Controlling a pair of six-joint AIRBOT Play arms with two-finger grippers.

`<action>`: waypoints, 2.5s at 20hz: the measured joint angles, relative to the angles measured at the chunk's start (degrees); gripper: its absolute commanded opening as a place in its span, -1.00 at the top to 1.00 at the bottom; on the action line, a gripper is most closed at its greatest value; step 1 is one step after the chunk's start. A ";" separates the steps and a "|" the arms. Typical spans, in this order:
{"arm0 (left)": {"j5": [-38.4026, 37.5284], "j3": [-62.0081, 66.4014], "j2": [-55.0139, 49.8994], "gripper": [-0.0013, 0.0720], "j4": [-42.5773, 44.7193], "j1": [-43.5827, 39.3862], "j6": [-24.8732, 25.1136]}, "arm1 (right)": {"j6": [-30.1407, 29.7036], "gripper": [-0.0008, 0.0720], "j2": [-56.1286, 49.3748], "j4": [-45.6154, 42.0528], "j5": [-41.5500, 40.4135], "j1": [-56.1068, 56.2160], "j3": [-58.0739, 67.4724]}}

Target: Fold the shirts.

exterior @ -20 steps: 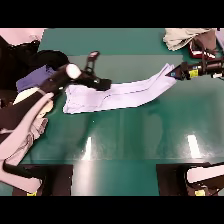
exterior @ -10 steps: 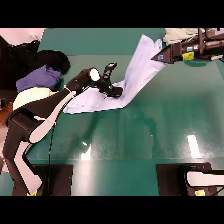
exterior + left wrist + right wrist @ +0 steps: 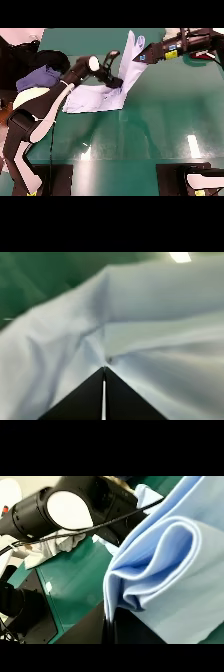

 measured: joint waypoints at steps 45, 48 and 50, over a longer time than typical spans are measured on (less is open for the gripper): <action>-20.37 -0.22 32.24 0.90 11.19 22.88 -0.96 | -2.14 -0.78 -10.12 3.54 -26.51 5.75 -34.01; -20.13 -0.35 32.24 0.90 10.71 22.86 -0.22 | -2.10 -0.75 -13.73 6.62 -28.59 9.01 -32.02; -20.26 -0.39 32.24 0.90 10.58 22.88 0.09 | -2.08 -0.60 -16.74 8.22 -29.40 11.34 -29.00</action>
